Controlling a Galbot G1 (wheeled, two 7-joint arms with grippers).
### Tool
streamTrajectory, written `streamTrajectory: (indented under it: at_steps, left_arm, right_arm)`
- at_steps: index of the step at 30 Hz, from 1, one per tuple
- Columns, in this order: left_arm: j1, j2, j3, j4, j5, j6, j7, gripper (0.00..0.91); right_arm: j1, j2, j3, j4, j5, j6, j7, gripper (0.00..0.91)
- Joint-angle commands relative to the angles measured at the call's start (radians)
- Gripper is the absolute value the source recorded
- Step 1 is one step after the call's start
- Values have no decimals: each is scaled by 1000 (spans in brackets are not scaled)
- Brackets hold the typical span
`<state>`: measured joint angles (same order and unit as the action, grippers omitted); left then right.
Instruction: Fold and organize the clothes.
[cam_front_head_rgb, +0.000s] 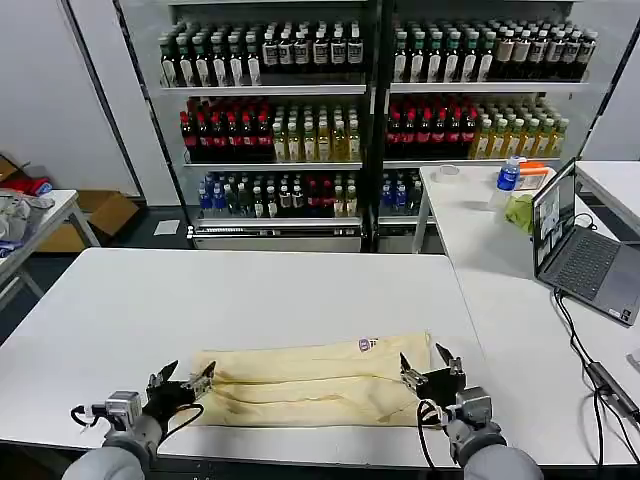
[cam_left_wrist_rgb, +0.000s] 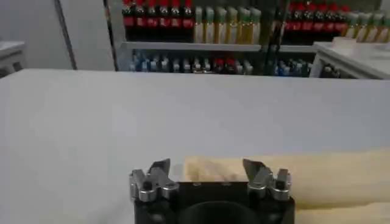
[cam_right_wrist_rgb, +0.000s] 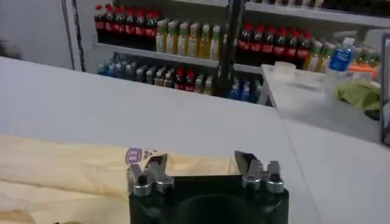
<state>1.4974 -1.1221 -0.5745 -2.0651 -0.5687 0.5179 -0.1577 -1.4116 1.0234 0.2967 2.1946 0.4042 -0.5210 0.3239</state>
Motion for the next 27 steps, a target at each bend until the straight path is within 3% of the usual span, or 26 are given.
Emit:
streamTrajectory:
  at_steps: [1,18,20,21,23,24,27]
  left_arm:
    - [32,-120,1,6,9,-16,-33,907]
    - [-23,-168,21,86,-26,-10,-41,907]
    - [-24,-170,18,87,-42,-10,-41,685]
    - [-24,-170,17,88,-43,-11,-42,413]
    - [-23,-172,16,93,-43,-16,-42,121]
    - [-22,-173,16,94,-43,-18,-42,40]
    - [-17,-177,16,94,-43,-26,-41,10]
  right_arm:
    - [-45,0,16,34,-28,11,-1,907]
    - [-58,-39,29,42,-14,31,-4,907]
    - [-56,-39,27,43,-12,32,-4,907]
    - [-56,-39,27,43,-12,32,-4,907]
    - [-55,-41,26,43,-9,32,-3,907]
    - [-55,-42,26,43,-7,33,-2,907]
    - [-53,-46,26,44,0,33,0,907]
